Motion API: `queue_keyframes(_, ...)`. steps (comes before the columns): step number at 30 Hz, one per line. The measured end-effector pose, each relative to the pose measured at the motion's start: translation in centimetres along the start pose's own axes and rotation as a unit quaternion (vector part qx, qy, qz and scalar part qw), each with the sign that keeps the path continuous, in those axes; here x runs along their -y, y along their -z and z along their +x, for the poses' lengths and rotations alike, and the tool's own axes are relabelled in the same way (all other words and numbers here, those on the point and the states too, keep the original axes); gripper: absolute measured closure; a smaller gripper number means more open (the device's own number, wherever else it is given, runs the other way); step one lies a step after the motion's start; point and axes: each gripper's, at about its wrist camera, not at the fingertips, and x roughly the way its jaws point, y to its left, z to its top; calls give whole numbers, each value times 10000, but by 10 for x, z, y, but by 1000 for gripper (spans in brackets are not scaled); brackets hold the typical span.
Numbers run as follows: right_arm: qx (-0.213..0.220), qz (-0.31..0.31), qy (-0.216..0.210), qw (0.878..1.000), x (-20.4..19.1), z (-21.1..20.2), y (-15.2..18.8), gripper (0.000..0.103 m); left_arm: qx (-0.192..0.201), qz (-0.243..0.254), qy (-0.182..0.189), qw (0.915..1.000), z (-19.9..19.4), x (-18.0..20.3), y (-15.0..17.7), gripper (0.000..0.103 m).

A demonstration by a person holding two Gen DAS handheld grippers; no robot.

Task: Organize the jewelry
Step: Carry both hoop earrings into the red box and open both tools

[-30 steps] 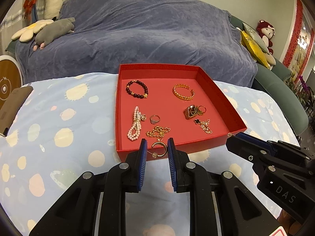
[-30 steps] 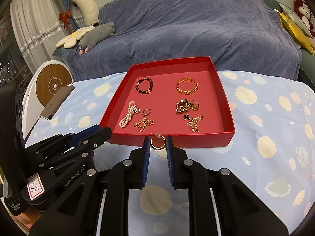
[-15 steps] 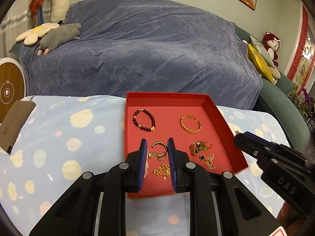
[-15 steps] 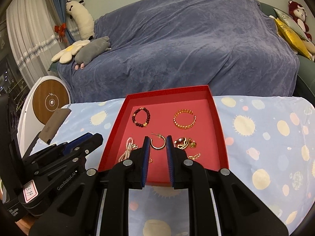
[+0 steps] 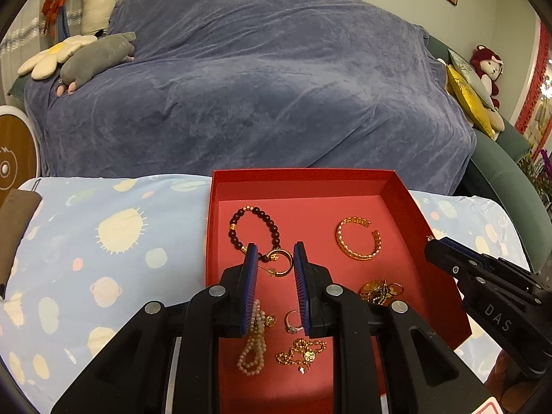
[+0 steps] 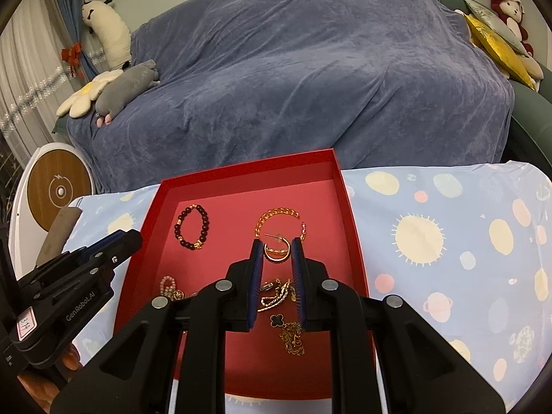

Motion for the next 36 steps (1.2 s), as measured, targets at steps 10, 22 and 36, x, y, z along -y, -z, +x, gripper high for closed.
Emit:
queue_keyframes(10, -279, -46, 78, 9996, -1, 35, 7, 87, -156, -29, -7, 9999, 29, -5, -1, 85)
queue_keyframes(22, -308, -76, 65, 9995, -3, 45, 6, 87, -235, -74, -71, 9997, 40, -12, 1, 85)
queue_keyframes(36, -244, -69, 61, 9997, -6, 44, 5, 85, -248, -139, -165, 9995, 40, -15, 2, 77)
